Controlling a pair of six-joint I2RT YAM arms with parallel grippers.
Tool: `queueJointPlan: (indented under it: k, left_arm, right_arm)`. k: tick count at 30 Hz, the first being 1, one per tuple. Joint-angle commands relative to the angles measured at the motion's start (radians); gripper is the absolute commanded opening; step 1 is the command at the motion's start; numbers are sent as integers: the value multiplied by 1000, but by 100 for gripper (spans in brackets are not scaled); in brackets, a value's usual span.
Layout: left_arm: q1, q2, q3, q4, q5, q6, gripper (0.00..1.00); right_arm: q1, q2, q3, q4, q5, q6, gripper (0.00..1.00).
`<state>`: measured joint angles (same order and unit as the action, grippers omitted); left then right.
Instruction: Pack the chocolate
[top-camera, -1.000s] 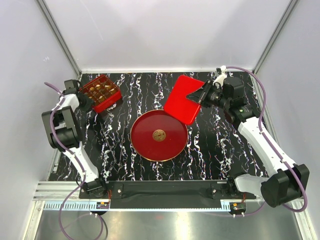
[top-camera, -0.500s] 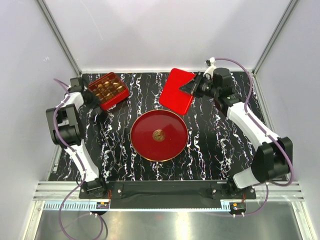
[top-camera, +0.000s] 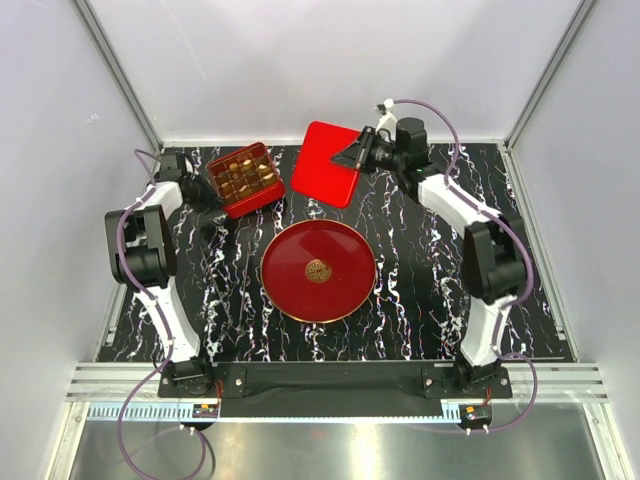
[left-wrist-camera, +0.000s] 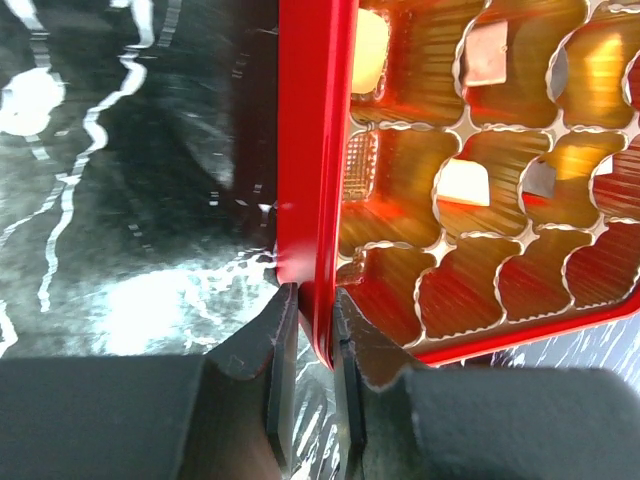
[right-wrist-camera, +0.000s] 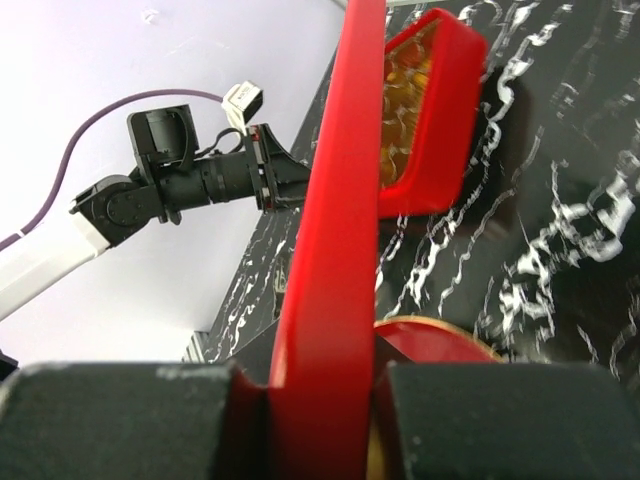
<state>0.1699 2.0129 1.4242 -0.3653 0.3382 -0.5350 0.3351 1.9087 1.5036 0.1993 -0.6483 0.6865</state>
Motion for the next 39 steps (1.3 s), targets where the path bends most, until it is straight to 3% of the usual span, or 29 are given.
queueJointPlan:
  k: [1, 4, 9, 14, 18, 21, 22, 28, 36, 39]
  left_arm:
    - [-29, -11, 62, 36, 76, 58, 8]
    - [-56, -11, 68, 22, 58, 78, 11]
    - [-81, -2, 99, -24, 35, 112, 17]
    - [-78, -43, 117, -72, -16, 139, 41]
    - [-58, -74, 176, -104, 1, 142, 52]
    - [-52, -80, 222, -87, 102, 145, 56]
    - [-50, -80, 231, -75, 204, 153, 57]
    - [-56, -88, 209, 150, 542, 89, 66]
    - [-79, -54, 191, 244, 627, 61, 72]
    - [-84, -52, 177, 305, 662, 23, 66]
  right_arm:
    - [12, 97, 99, 138, -106, 42, 0]
    - [18, 159, 142, 227, -132, 114, 0]
    - [39, 303, 305, 218, -148, 133, 0]
    - [56, 447, 480, 200, -192, 162, 0]
    - [62, 513, 563, 204, -231, 194, 0]
    - [67, 543, 601, 219, -261, 220, 0]
    - [68, 555, 618, 224, -270, 229, 0]
    - [77, 587, 647, 333, -344, 343, 0]
    - [96, 592, 626, 462, -410, 444, 0]
    - [101, 592, 629, 459, -424, 449, 2]
